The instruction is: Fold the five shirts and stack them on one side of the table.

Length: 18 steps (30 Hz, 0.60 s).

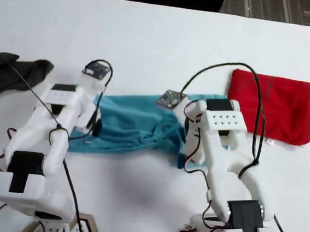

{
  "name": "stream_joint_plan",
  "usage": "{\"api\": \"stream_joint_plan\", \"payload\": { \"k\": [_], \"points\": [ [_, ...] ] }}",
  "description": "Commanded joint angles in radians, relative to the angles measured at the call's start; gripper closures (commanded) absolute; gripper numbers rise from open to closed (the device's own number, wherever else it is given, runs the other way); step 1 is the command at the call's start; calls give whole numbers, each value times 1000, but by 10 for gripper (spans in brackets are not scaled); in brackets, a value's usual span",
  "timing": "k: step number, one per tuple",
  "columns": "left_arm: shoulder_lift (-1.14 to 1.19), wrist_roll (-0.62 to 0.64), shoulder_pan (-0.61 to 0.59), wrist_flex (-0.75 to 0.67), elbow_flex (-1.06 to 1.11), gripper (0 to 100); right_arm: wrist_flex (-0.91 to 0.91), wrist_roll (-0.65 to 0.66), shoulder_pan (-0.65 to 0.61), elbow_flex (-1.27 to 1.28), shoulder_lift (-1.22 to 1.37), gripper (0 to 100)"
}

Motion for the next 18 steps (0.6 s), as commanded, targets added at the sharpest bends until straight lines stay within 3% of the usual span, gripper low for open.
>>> {"api": "stream_joint_plan", "payload": {
  "k": [1,6,18],
  "points": [
    [8,-8,15,-12,-33,790,-58,8,2,2,19,762],
    [8,-8,15,-12,-33,790,-134,8,2,-5,105,977],
    [8,-8,15,-12,-33,790,-65,8,51,-201,107,978]
  ]
}}
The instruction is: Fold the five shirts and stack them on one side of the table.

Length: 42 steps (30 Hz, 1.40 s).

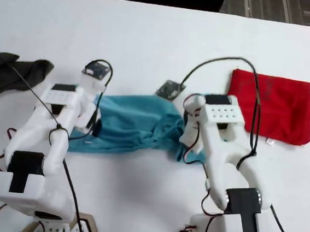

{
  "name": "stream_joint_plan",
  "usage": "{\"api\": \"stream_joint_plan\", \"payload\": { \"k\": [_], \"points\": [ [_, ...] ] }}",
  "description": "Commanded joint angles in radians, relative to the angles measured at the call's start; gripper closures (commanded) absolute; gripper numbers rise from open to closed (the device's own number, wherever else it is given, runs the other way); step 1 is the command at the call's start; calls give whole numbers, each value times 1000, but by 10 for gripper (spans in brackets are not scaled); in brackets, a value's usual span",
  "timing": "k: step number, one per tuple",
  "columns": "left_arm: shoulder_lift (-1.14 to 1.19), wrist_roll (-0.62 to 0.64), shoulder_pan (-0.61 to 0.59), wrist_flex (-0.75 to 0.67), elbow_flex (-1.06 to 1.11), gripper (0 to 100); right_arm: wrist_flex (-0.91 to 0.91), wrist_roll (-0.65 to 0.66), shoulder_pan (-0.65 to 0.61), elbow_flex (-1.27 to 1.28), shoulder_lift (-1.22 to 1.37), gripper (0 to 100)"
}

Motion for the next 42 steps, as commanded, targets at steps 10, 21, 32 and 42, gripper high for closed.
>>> {"api": "stream_joint_plan", "payload": {
  "k": [10,21,32,42],
  "points": [
    [8,-8,18,-12,-33,790,10,5,82,-282,25,978],
    [8,-8,18,-11,-33,790,-73,3,151,-430,309,915],
    [8,-9,18,-11,-33,790,223,3,189,-790,409,818],
    [8,-9,18,-11,-33,790,410,-2,-53,-692,325,920]
  ]
}}
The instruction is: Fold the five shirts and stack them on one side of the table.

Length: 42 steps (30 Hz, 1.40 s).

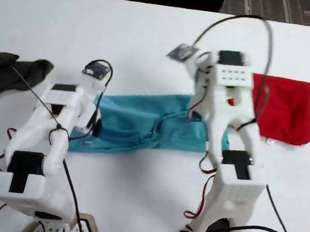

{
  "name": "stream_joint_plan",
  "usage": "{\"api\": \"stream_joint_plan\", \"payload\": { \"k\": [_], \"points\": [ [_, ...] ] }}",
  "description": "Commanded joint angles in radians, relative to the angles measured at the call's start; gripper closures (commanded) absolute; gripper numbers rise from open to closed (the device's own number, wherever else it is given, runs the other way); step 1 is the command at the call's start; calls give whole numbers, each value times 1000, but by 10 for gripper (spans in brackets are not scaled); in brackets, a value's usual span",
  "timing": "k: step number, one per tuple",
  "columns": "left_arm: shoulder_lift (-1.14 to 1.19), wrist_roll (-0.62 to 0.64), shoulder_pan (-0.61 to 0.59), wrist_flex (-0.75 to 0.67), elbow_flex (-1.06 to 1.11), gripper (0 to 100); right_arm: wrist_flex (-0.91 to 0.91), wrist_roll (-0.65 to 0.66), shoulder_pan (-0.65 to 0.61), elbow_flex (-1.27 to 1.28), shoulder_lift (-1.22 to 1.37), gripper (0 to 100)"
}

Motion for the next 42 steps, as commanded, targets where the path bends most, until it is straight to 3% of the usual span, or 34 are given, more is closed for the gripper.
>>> {"api": "stream_joint_plan", "payload": {
  "k": [1,3,20,23,32,42],
  "points": [
    [8,-9,17,-11,-33,790,15,0,-79,55,-107,943],
    [8,-9,17,-11,-33,790,13,0,-99,89,-133,981],
    [8,-9,17,-11,-33,789,-349,5,-22,121,47,972],
    [8,-9,17,-11,-33,789,-323,0,12,71,45,972],
    [8,-9,17,-11,-33,789,1,-2,-2,-86,-94,972],
    [8,-9,17,-12,-33,789,-53,2,-82,275,-176,972]
  ]
}}
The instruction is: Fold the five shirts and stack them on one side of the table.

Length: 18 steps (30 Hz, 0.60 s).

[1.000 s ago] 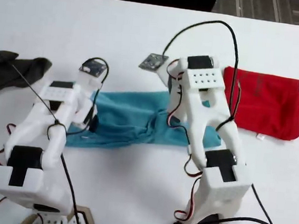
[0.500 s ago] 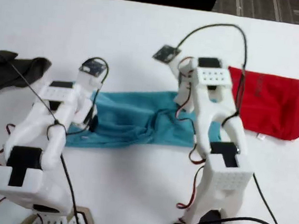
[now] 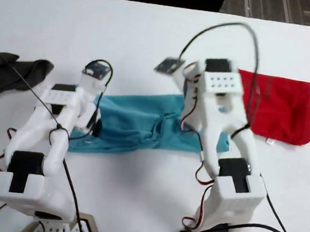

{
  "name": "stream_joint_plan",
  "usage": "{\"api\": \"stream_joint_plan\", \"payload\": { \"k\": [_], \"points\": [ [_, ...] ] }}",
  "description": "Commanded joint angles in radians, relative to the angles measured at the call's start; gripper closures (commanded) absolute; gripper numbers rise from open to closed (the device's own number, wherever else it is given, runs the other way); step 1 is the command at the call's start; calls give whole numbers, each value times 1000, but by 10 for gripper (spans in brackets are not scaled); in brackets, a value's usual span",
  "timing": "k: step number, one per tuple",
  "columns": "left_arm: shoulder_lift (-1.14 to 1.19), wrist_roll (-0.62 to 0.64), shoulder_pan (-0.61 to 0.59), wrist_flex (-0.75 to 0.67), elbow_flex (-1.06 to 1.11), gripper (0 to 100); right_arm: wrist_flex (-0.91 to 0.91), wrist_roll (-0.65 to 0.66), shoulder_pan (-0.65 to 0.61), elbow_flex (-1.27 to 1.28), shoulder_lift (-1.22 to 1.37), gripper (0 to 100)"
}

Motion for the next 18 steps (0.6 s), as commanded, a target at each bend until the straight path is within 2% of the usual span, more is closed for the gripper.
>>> {"api": "stream_joint_plan", "payload": {
  "k": [1,12,18],
  "points": [
    [8,-9,17,-12,-33,789,-73,3,-25,64,-65,972],
    [8,-9,17,-11,-33,789,-503,0,94,152,-64,972],
    [8,-9,17,-11,-33,789,-516,0,79,157,-64,972]
  ]
}}
